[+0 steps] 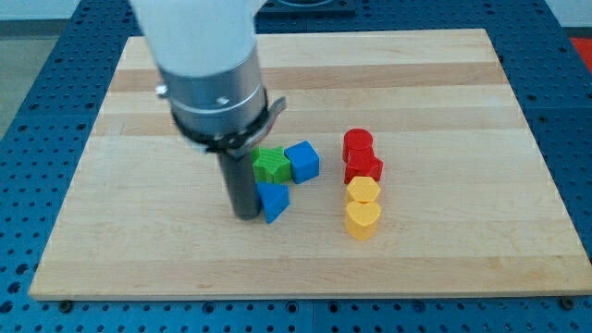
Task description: Move the green circle on top of the blue cube
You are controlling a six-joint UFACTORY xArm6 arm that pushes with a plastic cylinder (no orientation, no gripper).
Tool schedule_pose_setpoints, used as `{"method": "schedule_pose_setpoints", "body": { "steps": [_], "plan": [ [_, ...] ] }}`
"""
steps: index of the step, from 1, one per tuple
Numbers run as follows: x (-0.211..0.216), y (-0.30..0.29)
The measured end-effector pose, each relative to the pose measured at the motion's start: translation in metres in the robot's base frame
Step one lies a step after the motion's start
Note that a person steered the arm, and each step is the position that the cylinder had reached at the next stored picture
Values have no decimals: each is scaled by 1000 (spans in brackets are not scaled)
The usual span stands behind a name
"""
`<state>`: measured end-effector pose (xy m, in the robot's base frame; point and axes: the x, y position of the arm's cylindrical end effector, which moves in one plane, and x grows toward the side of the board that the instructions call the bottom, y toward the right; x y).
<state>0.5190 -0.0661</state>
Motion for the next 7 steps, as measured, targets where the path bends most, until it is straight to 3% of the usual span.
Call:
{"method": "schedule_pose_setpoints", "body": {
  "steps": [1,3,4,5,7],
  "plan": [
    [-22,11],
    [-24,-39],
    [-52,-46],
    [-78,-46],
    [-78,-22]
  ]
}}
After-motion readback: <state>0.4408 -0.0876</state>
